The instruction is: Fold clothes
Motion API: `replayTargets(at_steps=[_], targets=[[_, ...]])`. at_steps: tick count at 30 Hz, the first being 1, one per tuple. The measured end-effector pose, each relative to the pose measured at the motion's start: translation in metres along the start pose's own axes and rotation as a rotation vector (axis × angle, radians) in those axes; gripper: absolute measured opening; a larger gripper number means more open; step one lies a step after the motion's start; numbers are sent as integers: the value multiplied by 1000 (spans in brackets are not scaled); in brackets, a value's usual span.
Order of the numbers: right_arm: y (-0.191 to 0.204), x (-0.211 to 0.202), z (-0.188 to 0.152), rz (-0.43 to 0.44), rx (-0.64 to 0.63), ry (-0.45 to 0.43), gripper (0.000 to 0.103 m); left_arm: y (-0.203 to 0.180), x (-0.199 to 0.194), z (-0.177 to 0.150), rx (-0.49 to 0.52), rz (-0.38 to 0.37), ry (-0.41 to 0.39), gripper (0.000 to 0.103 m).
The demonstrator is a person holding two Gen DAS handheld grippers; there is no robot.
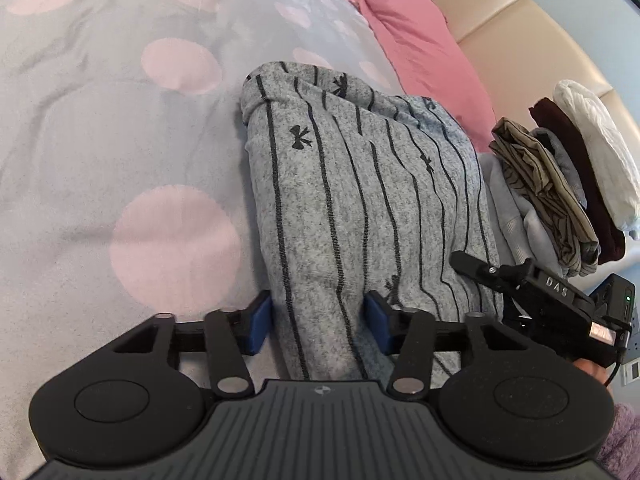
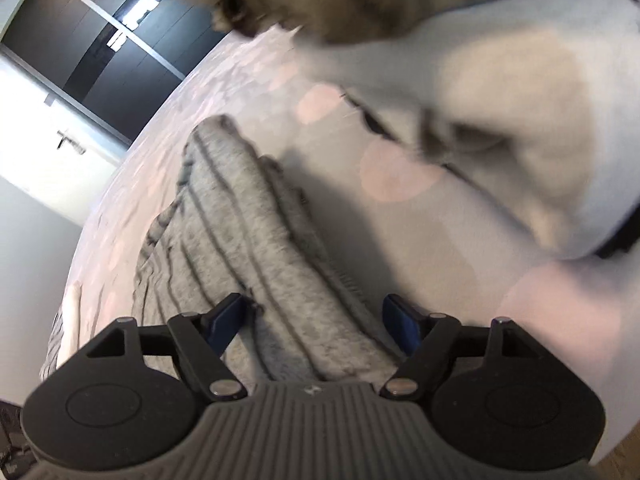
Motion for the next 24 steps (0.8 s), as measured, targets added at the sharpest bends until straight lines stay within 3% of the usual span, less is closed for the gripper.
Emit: replayTargets(at_steps=[4,8,15,24], targets=[[16,5,-4,-17,-73,10,62,0,-3,0,2,-7,-6,28],[25,6,-6,-10,-87,13,54,-2,-11,0,17,-1,-14,22],[49,5,-13,38,-137,67,46,2,-42,-4,44,79,-39,20],[109,58,-44,144,-248,234,45,43,-102,-14,-6,241,-87,19]])
Point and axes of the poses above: each gripper's, at about its wrist camera, not at the fingertips, and x roughly the way its jaws point, y to its left, z to its top, the point moved 3 cm from there along x, roughly the way its jaws point, and after that the axes turned 8 degrees about z, right-handed, at the moved point
